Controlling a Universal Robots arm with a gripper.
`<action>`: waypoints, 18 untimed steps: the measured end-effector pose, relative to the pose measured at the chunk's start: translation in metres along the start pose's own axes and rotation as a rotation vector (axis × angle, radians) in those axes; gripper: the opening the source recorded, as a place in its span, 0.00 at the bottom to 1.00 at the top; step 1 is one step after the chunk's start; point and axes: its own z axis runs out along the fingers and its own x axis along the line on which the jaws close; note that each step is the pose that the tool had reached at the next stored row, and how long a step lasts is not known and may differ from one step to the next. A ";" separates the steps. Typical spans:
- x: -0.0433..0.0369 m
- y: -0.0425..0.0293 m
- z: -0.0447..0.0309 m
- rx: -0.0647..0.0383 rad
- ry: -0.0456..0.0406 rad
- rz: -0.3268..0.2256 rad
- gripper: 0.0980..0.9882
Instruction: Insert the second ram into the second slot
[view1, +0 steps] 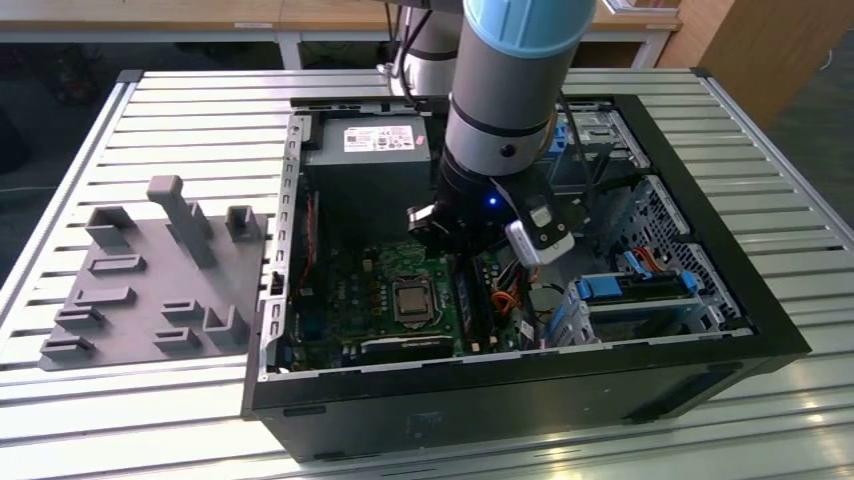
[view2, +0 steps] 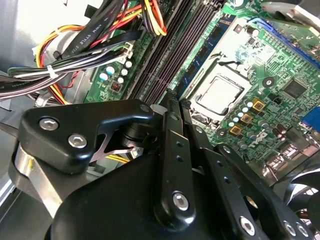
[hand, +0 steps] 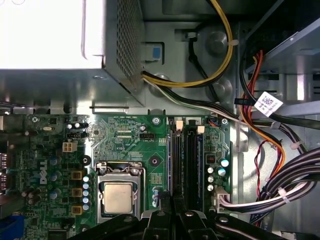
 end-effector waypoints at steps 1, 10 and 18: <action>-0.0002 0.0000 0.0000 0.000 0.0000 0.000 0.04; -0.0054 0.0000 0.0001 0.000 0.0002 0.000 0.04; -0.0073 -0.0031 0.0014 -0.001 0.0009 0.000 0.04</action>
